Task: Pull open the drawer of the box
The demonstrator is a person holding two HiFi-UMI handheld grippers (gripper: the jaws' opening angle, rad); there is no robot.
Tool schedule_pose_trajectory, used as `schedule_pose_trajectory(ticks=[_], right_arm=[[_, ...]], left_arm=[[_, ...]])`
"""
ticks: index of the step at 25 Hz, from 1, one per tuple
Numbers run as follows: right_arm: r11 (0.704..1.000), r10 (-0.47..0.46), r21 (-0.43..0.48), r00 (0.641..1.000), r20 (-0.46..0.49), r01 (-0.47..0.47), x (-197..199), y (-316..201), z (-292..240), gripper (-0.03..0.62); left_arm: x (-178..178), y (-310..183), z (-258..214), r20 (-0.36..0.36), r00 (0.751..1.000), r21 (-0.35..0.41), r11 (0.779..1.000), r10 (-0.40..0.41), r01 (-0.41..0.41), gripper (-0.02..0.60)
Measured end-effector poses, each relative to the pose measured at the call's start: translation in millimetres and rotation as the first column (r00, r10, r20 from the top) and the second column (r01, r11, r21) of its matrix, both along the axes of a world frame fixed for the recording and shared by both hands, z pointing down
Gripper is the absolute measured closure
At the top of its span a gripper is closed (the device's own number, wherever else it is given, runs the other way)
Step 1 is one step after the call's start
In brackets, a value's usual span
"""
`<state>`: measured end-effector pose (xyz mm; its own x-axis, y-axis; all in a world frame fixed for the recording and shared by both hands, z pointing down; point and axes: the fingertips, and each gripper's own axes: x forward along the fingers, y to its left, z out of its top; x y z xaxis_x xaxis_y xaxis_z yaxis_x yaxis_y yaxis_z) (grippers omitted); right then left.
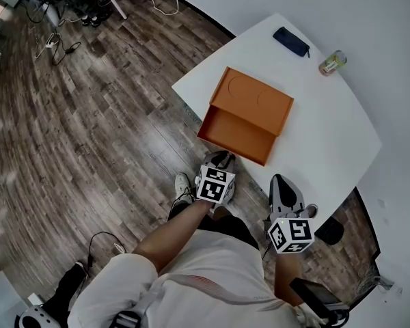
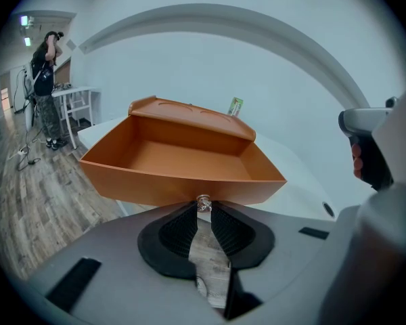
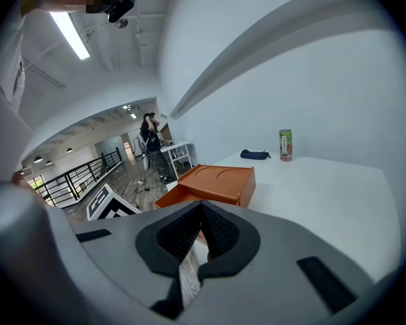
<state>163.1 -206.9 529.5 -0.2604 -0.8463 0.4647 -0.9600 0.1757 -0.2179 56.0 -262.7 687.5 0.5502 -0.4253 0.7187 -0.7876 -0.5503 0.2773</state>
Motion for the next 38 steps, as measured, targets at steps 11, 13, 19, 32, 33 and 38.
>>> schedule_pose_trajectory(ticks=[11, 13, 19, 32, 33, 38], right_arm=[[1.000, -0.010, 0.005, 1.000, 0.007, 0.010, -5.2, 2.9, -2.2, 0.591], [1.000, -0.008, 0.004, 1.000, 0.006, 0.008, -4.7, 3.2, -3.1, 0.591], [1.000, -0.003, 0.005, 1.000, 0.006, 0.003, -5.2, 5.3, -2.9, 0.591], [0.997, -0.036, 0.075, 0.998, 0.051, 0.033, -10.4, -17.4, -21.6, 0.591], [0.996, -0.042, 0.083, 0.998, 0.053, 0.037, -11.7, -19.0, -24.9, 0.591], [0.991, -0.032, 0.133, 0.998, 0.050, 0.025, -22.5, -20.3, -49.5, 0.591]], left_arm=[[-7.3, 12.5, -1.4, 0.000, 1.000, 0.002, 1.000, -0.023, 0.023, 0.506], [-6.6, 12.7, -1.9, -0.001, 1.000, -0.002, 1.000, -0.020, 0.020, 0.506], [-2.8, 14.9, -9.6, -0.065, 0.998, 0.013, 1.000, 0.023, -0.022, 0.472], [-65.4, -23.3, -134.2, -0.220, 0.976, 0.283, 0.956, -0.008, 0.072, 0.571], [-68.8, -27.3, -149.2, -0.235, 0.972, 0.312, 0.946, -0.011, 0.086, 0.571], [-89.3, -32.4, -228.1, -0.303, 0.953, 0.450, 0.884, 0.014, 0.130, 0.571]])
